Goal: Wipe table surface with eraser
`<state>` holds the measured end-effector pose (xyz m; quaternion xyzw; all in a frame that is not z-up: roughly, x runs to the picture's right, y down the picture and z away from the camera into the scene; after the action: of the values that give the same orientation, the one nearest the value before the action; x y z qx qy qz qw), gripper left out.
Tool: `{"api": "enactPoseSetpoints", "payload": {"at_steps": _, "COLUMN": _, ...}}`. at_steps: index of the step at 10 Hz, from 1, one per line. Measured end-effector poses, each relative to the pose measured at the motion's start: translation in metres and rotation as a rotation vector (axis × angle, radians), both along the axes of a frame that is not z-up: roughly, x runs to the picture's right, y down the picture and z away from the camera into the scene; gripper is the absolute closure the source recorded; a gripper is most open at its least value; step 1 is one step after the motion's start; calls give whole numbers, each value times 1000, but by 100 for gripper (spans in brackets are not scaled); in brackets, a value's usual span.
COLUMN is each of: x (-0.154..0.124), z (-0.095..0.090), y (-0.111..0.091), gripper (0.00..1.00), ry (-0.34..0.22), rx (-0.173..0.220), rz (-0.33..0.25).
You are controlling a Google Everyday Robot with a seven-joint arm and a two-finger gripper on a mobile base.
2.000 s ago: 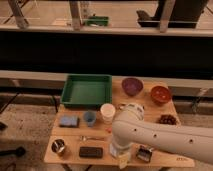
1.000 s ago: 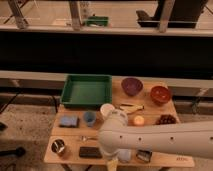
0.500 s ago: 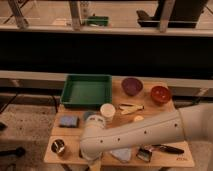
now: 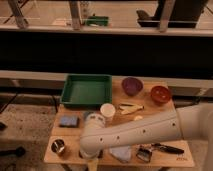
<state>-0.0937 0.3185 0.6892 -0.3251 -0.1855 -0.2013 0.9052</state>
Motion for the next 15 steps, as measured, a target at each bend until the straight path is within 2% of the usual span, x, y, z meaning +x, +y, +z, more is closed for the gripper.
{"api": "enactPoseSetpoints", "payload": {"at_steps": 5, "x": 0, "z": 14, "y": 3, "gripper": 20, "ry": 29, "rx": -20, "rz": 34}}
{"api": "enactPoseSetpoints", "payload": {"at_steps": 9, "x": 2, "z": 32, "y": -4, "gripper": 20, "ry": 51, "rx": -27, "rz": 65}}
{"api": "enactPoseSetpoints", "payload": {"at_steps": 13, "x": 16, "z": 49, "y": -1, "gripper": 20, "ry": 82, "rx": -45, "rz": 95}}
{"api": "enactPoseSetpoints", "payload": {"at_steps": 15, "x": 26, "z": 58, "y": 2, "gripper": 26, "ry": 99, "rx": -55, "rz": 103}}
